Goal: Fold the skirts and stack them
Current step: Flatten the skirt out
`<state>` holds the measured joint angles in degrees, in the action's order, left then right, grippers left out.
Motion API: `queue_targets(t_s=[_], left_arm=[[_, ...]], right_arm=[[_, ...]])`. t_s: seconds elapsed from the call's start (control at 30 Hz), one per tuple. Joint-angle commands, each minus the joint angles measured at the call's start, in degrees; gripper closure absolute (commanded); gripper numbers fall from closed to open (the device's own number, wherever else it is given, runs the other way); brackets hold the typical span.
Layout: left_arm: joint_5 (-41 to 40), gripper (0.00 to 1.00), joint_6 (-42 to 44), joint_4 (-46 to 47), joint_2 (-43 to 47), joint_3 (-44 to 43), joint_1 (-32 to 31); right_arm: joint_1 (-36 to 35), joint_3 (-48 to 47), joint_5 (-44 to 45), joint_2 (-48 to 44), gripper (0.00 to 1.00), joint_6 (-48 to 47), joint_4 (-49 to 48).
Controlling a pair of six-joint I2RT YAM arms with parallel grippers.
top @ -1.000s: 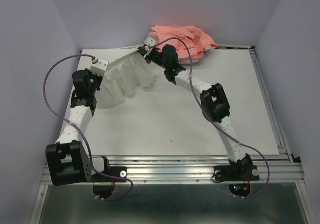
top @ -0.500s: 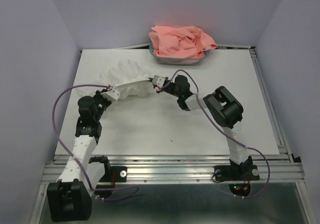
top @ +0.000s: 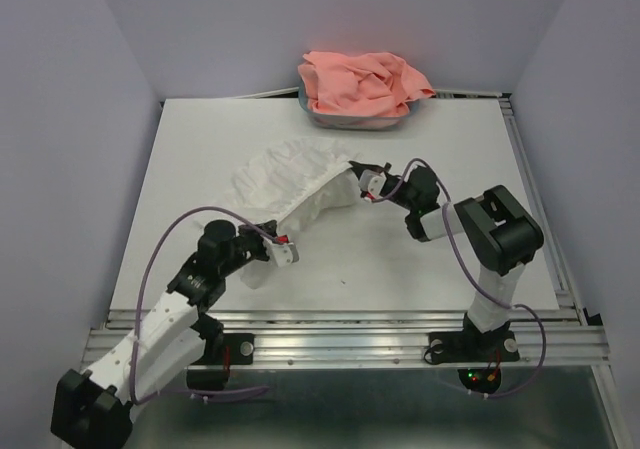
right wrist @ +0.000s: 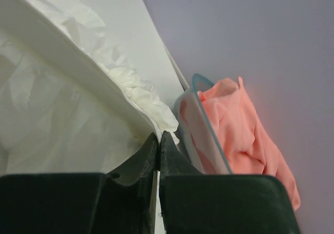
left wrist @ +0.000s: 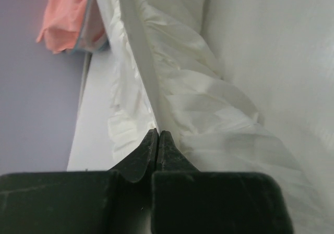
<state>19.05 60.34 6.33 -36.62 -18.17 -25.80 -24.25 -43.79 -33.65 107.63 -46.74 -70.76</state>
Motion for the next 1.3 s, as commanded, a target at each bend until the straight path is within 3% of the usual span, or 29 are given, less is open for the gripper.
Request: queue_targets(t_s=[0.0,0.17,0.27,0.33,0.37,0.43,0.47,0.5,0.57,0.67,0.7,0.73,0.87,1.03,1.13,1.27], left_arm=[[-1.39,1.00,-4.51,-2.28,-10.90,-6.95,-5.38],[2.22,1.00,-9.09,-2.99,-25.59,-17.24,-16.54],[2.49,1.00,-10.94,-0.45,-30.87,-19.53,-24.63],[0.91,1.00,-11.90,2.89,-34.03,-20.58,-28.50],[-0.92,1.00,-13.65,5.86,-37.52,-21.80,-31.56],[-2.78,1.00,-16.55,7.29,-42.02,-26.09,-33.78],[-3.14,0.96,-19.18,6.69,-47.35,-28.73,-34.66],[-4.27,0.84,-20.94,4.68,-50.27,-34.59,-34.84],[-5.42,0.75,-24.55,1.34,-57.20,-41.21,-34.67],[-0.26,0.50,-29.30,-2.55,-58.66,-48.88,-32.74],[1.59,0.37,-30.01,-2.37,-57.52,-49.15,-32.30],[3.17,0.21,-30.62,-1.85,-54.99,-49.41,-32.12],[7.49,0.20,-36.94,-5.70,-51.45,-52.31,-27.91],[8.91,0.23,-46.17,-8.52,-46.36,-51.27,-17.72],[6.37,0.24,-46.89,-9.75,-45.47,-48.64,-11.91],[3.89,0.22,-48.12,-9.40,-45.82,-46.17,-6.90]], right_arm=[[6.05,2.74,4.64,-1.02,0.99,-5.11,0.45],[9.12,5.20,5.78,-2.42,0.99,-5.73,0.97],[11.15,5.73,7.45,-4.36,0.88,-5.82,3.78],[12.55,5.47,9.11,-4.89,0.66,-5.99,5.80],[14.13,4.69,9.91,-4.98,0.46,-5.73,6.68],[16.15,3.37,12.63,-5.24,0.39,-5.47,10.70],[18.60,1.88,13.25,-5.85,0.37,-5.20,12.65],[20.02,1.34,14.22,-6.29,0.34,-4.85,15.54],[22.74,-0.32,15.36,-7.08,0.32,-3.80,18.45],[27.84,-3.04,16.42,-9.89,0.25,0.67,28.89],[28.64,-6.80,16.77,-10.77,0.23,2.43,33.10],[29.34,-9.36,17.21,-12.35,0.19,6.36,43.50],[29.35,-25.35,12.66,-12.37,0.17,19.96,72.64],[29.35,-43.97,-0.24,-3.51,0.30,37.47,101.89],[28.56,-44.37,-6.06,-0.94,0.37,43.81,108.27],[24.26,-40.33,-5.82,-1.02,0.36,50.24,105.92]])
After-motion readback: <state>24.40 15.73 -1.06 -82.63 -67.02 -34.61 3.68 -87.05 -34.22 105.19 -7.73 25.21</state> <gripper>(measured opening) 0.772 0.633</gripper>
